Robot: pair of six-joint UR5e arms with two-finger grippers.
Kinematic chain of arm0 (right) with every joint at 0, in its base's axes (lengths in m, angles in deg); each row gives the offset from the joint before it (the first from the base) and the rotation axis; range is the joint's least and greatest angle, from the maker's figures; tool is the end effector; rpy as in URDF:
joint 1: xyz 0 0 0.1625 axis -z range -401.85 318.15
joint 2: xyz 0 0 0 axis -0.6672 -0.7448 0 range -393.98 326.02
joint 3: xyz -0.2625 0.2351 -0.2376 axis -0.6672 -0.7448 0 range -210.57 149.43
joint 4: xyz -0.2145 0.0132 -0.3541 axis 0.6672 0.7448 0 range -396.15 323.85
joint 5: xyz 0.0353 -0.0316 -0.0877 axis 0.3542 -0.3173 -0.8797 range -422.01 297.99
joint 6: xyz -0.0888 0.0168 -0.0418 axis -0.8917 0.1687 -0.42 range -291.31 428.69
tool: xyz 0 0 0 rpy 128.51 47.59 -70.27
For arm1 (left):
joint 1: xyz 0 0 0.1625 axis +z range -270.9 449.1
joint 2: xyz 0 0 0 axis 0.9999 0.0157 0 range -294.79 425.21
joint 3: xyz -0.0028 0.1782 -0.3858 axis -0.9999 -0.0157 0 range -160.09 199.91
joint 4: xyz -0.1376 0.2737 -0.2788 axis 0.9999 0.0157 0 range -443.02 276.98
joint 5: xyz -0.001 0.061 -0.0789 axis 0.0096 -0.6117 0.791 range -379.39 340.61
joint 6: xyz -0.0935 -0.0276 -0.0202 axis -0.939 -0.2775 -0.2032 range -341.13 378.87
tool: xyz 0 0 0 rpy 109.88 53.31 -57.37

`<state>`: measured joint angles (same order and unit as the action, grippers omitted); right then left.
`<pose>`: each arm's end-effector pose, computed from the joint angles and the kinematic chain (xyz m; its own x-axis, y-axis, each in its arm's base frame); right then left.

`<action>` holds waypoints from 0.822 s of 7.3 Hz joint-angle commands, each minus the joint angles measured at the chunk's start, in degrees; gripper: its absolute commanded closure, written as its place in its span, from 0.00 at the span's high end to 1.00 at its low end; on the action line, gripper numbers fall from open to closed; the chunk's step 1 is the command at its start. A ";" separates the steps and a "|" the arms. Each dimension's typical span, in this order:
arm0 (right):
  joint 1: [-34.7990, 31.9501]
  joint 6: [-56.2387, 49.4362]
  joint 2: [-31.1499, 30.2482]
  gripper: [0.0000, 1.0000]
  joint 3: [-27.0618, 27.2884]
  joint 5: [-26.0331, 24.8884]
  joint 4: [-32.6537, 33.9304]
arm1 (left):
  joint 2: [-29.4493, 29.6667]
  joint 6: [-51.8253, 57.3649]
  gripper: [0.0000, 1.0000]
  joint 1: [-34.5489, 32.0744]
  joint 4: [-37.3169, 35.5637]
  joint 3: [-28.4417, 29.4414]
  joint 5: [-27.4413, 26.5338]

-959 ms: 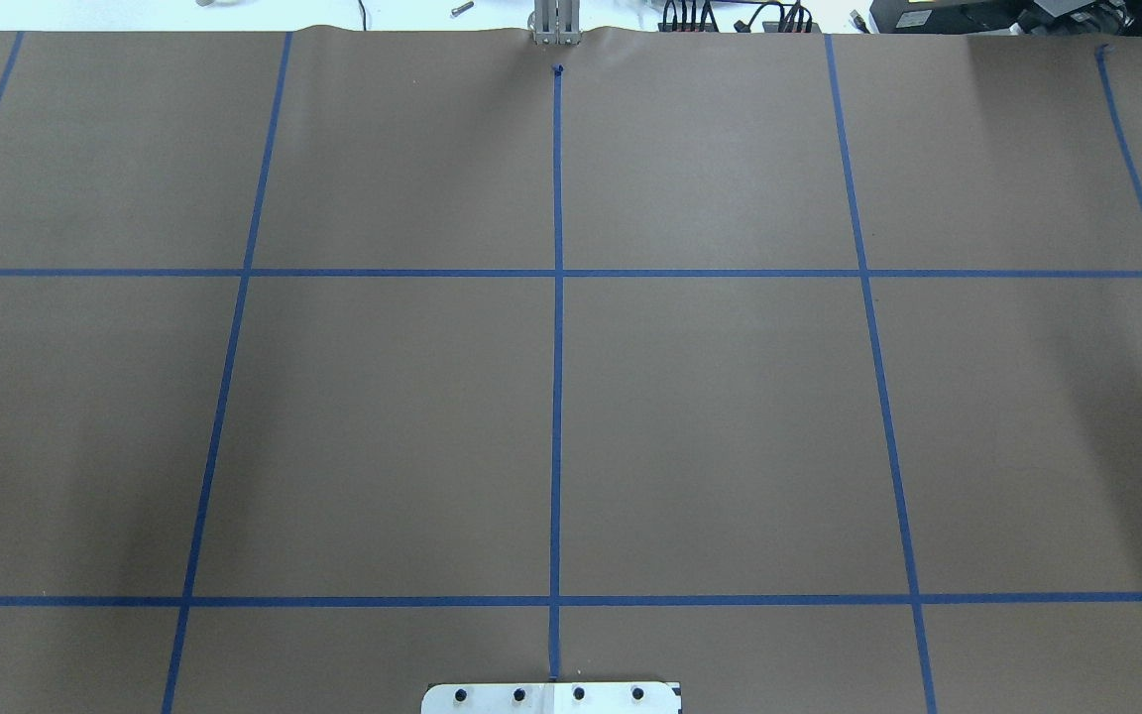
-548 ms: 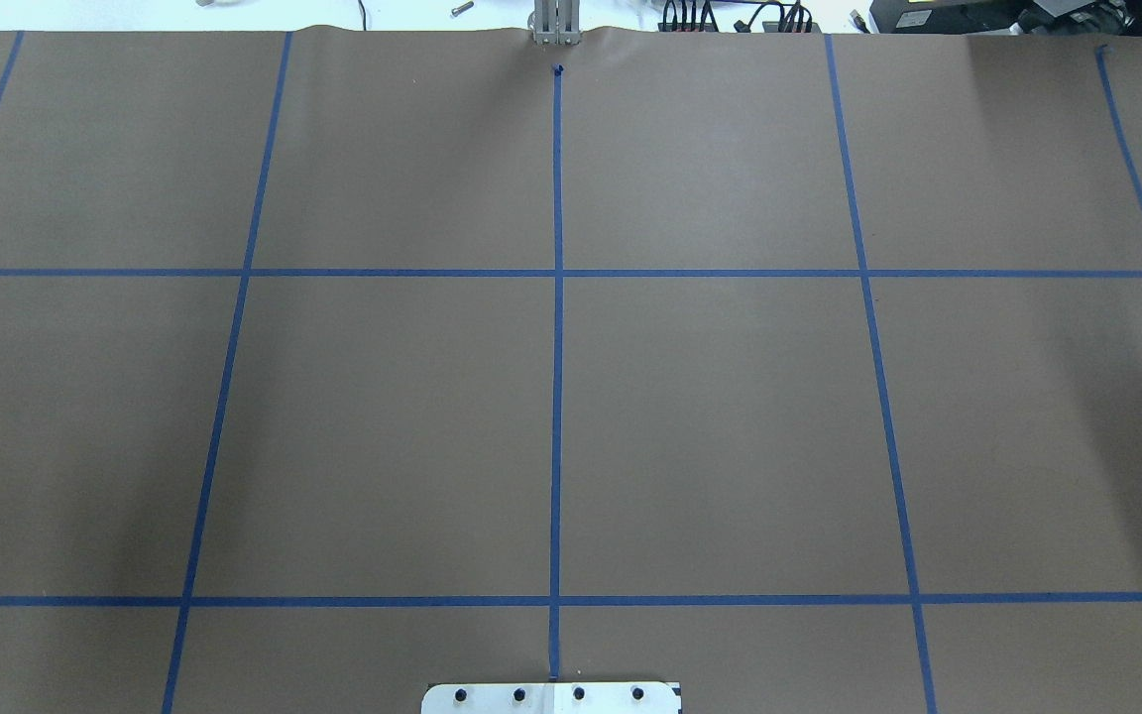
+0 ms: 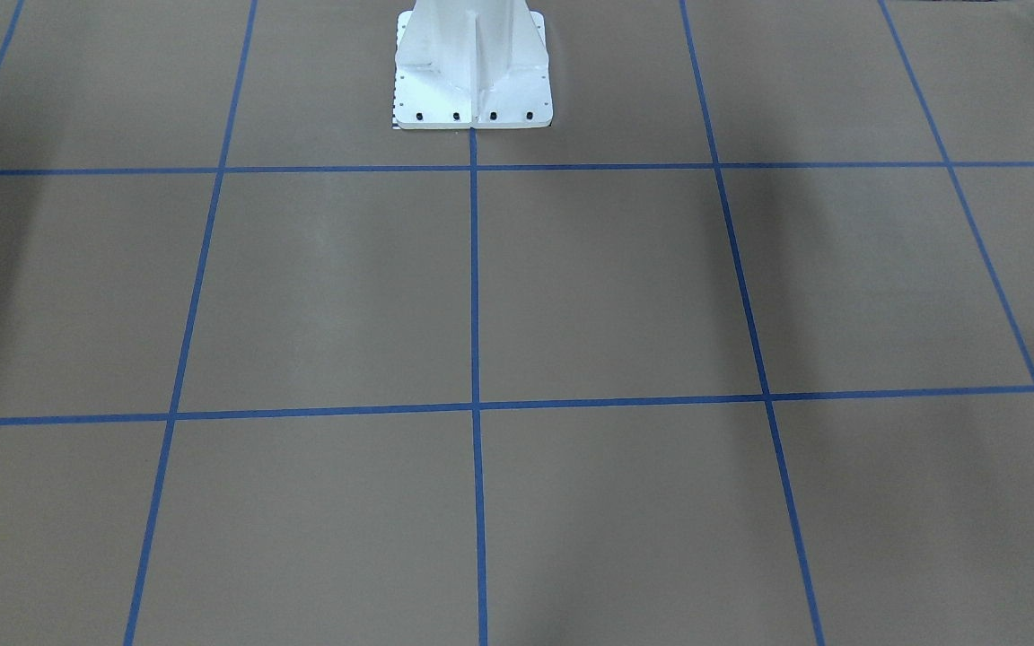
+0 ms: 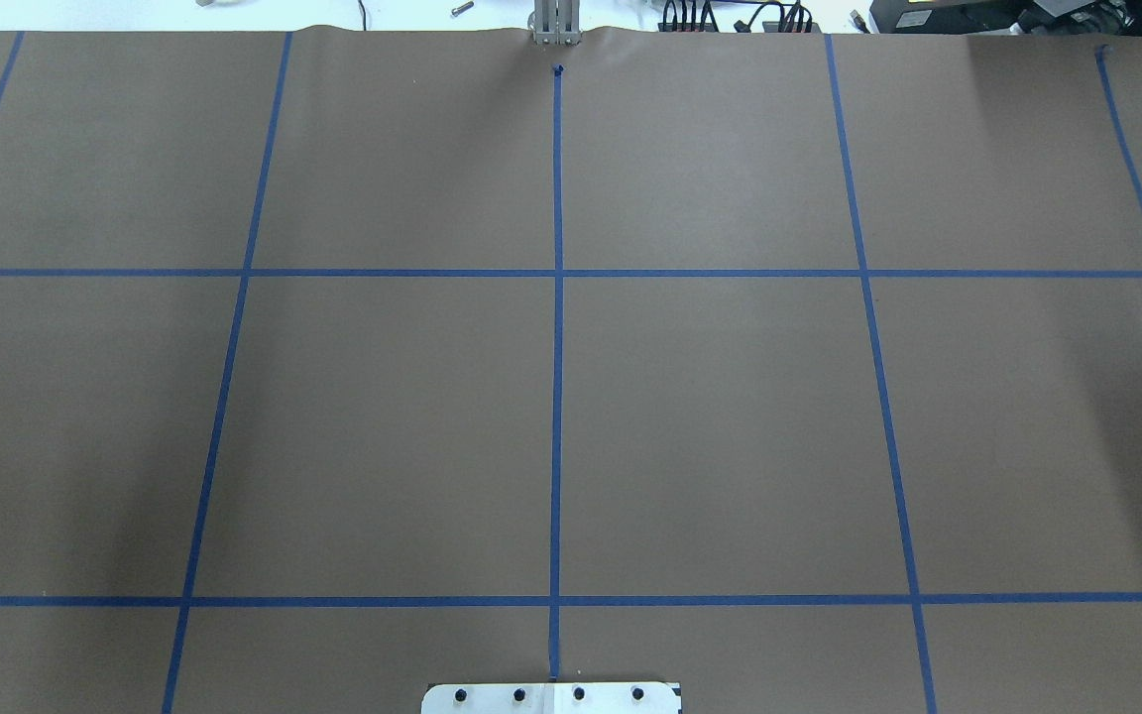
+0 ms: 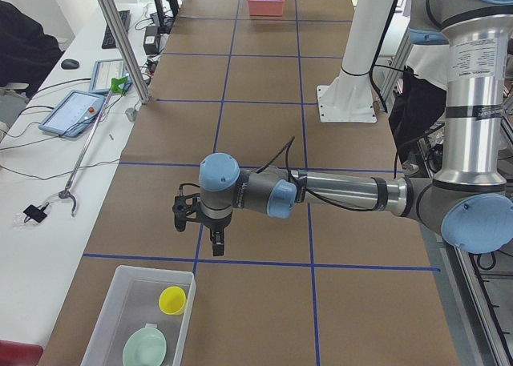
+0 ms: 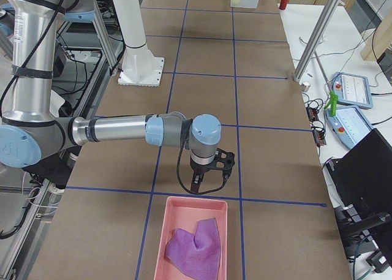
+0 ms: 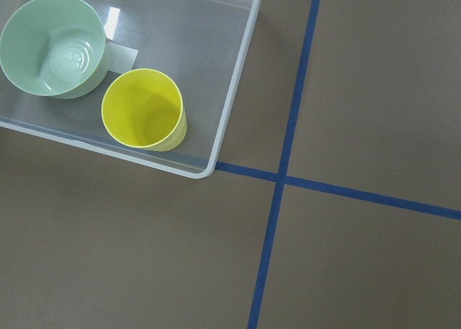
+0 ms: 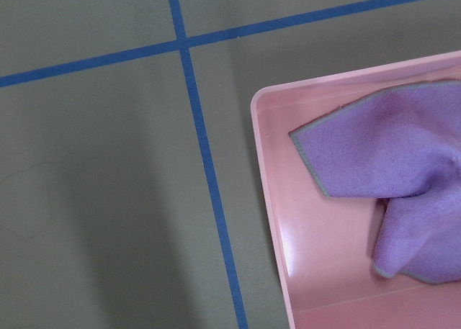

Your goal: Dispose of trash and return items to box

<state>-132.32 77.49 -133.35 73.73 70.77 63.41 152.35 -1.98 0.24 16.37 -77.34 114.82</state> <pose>0.0691 -0.4145 0.6291 0.7236 0.2127 0.6566 -0.1203 0.9756 -0.1835 -0.0543 -0.4849 0.6026 0.6735 -0.1771 -0.7177 0.2358 0.9716 -0.0185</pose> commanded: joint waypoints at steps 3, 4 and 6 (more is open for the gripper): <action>0.03 -3.71 1.01 1.00 -0.06 0.99 -0.07 | -0.57 5.47 0.99 0.35 -0.51 -0.13 -1.04; 0.03 -3.71 1.19 1.00 0.12 0.99 -0.07 | -0.57 5.55 0.99 0.44 -0.51 -0.13 -2.45; 0.03 -3.53 1.19 1.00 0.64 1.08 -0.07 | -0.40 5.47 0.99 0.35 -1.38 -0.13 -2.55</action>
<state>-132.30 73.89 -132.20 74.01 71.75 63.34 151.83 3.47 0.64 15.66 -77.48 112.55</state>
